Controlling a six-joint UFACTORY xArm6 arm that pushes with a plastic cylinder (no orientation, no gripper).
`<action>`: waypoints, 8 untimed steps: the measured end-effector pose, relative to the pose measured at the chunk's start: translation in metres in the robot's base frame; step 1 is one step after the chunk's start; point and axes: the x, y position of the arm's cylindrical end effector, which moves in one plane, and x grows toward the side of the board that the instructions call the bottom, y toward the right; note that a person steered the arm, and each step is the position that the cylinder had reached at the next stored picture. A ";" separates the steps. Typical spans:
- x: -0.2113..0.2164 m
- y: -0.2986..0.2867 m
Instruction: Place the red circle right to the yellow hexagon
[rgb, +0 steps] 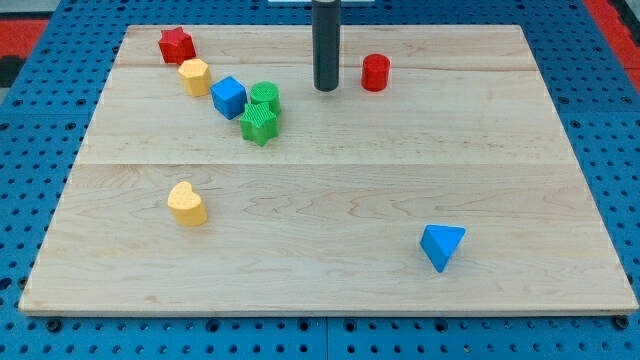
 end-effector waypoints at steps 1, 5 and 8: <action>-0.002 0.000; 0.019 0.085; -0.015 0.038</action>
